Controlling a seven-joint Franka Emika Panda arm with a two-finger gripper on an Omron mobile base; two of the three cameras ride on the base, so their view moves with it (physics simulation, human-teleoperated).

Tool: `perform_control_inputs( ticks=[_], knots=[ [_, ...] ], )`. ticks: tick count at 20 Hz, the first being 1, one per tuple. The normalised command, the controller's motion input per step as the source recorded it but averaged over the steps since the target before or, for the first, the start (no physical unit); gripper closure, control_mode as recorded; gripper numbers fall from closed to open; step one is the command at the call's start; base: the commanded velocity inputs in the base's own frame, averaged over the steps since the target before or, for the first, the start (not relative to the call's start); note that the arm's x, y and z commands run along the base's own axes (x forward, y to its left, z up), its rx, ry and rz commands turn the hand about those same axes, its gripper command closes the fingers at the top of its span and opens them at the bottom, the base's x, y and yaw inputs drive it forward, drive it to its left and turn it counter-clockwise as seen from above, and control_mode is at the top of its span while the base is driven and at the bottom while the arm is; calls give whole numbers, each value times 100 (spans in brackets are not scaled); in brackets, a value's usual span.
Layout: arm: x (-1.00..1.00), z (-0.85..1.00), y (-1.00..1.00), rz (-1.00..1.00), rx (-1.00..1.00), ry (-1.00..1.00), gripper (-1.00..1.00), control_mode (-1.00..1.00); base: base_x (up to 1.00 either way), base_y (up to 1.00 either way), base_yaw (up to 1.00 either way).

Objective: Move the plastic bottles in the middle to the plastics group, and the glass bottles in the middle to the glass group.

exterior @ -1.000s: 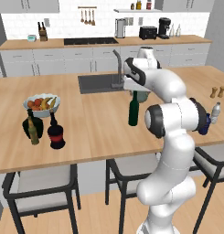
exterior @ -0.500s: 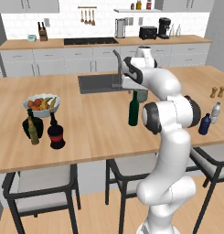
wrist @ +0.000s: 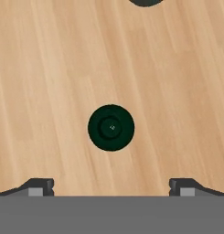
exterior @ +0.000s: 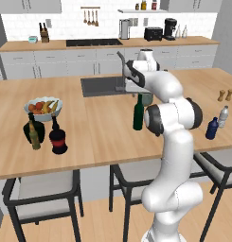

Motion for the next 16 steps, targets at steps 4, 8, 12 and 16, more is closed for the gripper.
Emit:
perform_control_inputs(
  ticks=[4,8,12,16],
  knots=[
    [21,-11,-2,0,-3,0,-100,-100,0,0,0],
    [31,-1,0,0,0,0,-100,-100,0,0,0],
    [28,-2,0,0,0,0,-100,-100,0,0,0],
    [3,0,0,0,0,0,-100,-100,0,0,0]
  ],
)
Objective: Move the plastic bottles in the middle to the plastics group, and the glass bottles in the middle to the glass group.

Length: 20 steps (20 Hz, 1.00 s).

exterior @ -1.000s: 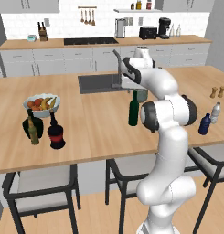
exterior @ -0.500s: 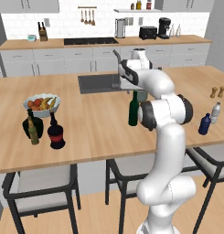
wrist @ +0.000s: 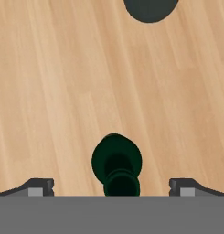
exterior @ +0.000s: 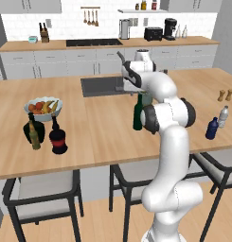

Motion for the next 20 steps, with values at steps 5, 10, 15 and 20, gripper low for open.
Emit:
perform_control_inputs(
  ticks=[5,10,15,20],
  knots=[
    [0,0,0,0,0,1,-100,-100,0,0,0],
    [0,-14,-3,0,0,0,-100,-100,0,0,0],
    [0,-19,-6,0,0,1,-100,-100,0,0,0],
    [0,-19,0,0,0,2,-100,-100,0,0,0]
  ],
)
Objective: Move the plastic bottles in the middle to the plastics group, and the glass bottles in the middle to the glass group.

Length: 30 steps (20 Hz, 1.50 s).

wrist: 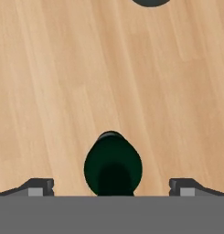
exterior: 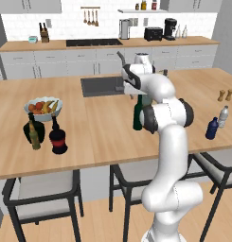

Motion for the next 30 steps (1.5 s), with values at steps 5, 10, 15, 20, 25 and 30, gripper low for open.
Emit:
perform_control_inputs(
  ticks=[5,10,15,20,25,30],
  knots=[
    [0,-12,0,0,0,2,100,-100,0,0,0],
    [0,0,0,0,0,2,100,-100,0,0,0],
    [0,0,0,0,0,3,100,-100,0,0,0],
    [0,7,0,0,0,4,100,-100,0,0,0],
    [-40,6,8,0,0,2,100,-100,0,0,0],
    [-61,10,19,0,0,0,100,-100,0,0,0]
  ],
)
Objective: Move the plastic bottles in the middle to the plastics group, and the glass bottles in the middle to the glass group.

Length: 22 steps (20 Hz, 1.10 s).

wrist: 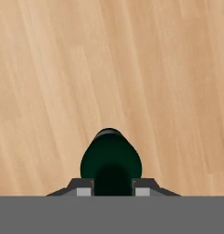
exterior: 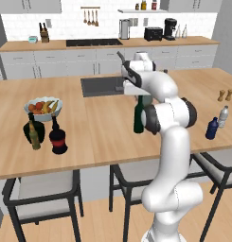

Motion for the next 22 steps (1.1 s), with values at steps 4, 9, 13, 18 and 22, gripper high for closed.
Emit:
perform_control_inputs(
  ticks=[4,9,13,18,22],
  knots=[
    [-70,4,53,0,0,0,100,-100,0,0,0],
    [-45,11,72,0,0,-2,100,-100,0,0,0],
    [-8,8,82,0,0,-2,100,-100,0,0,0],
    [0,11,74,0,0,-1,100,-100,0,0,0],
    [0,5,61,0,0,0,100,-100,0,0,0]
  ],
)
